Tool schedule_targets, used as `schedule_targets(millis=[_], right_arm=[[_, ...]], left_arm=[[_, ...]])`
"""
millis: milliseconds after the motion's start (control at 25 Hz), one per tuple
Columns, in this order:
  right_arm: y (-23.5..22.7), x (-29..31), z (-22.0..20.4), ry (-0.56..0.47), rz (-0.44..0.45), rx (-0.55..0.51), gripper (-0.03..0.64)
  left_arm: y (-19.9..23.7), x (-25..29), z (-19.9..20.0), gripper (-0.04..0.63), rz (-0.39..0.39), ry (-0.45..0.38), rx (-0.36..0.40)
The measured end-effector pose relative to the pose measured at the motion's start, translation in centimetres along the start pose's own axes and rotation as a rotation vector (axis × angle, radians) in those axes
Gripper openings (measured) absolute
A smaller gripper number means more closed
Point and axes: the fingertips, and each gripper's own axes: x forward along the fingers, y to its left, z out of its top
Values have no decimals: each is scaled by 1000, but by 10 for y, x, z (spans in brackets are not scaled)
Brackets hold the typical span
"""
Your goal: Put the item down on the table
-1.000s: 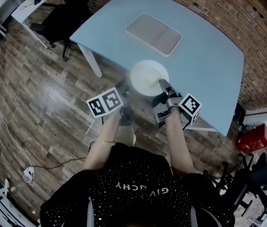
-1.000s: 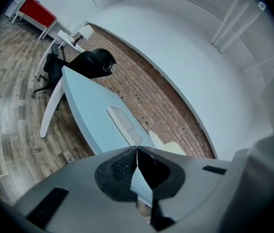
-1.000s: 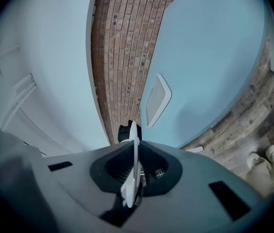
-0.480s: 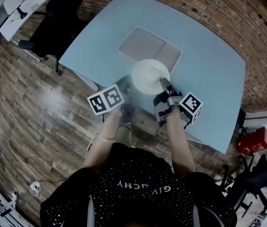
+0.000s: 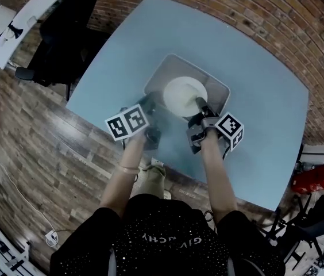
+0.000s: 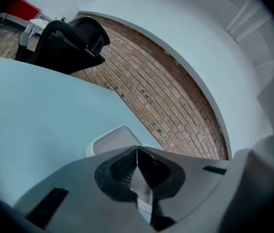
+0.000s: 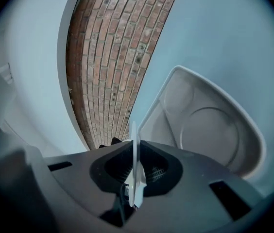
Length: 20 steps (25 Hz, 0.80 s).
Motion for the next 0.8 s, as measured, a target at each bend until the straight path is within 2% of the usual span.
schedule_targets(millis=[240, 480, 560, 640, 680, 760, 800], right_arm=[[-12, 67, 2, 49, -51, -56, 32], [-21, 102, 4, 106, -130, -132, 32], [-25, 103, 5, 113, -188, -190, 32], [-30, 103, 9, 130, -297, -300, 37], [-31, 102, 12, 141, -357, -364, 57], [-25, 99, 21, 129, -433, -492, 205], [-21, 97, 28, 105, -449, -549, 215]], left_arm=[[25, 45, 18, 15, 29, 25, 9], [25, 65, 15, 15, 30, 49, -4], [24, 66, 12, 15, 24, 62, -6], [22, 64, 9, 15, 15, 66, -14], [21, 63, 8, 15, 10, 62, -21], [18, 61, 8, 15, 7, 51, -34], [17, 60, 8, 15, 7, 46, -39]])
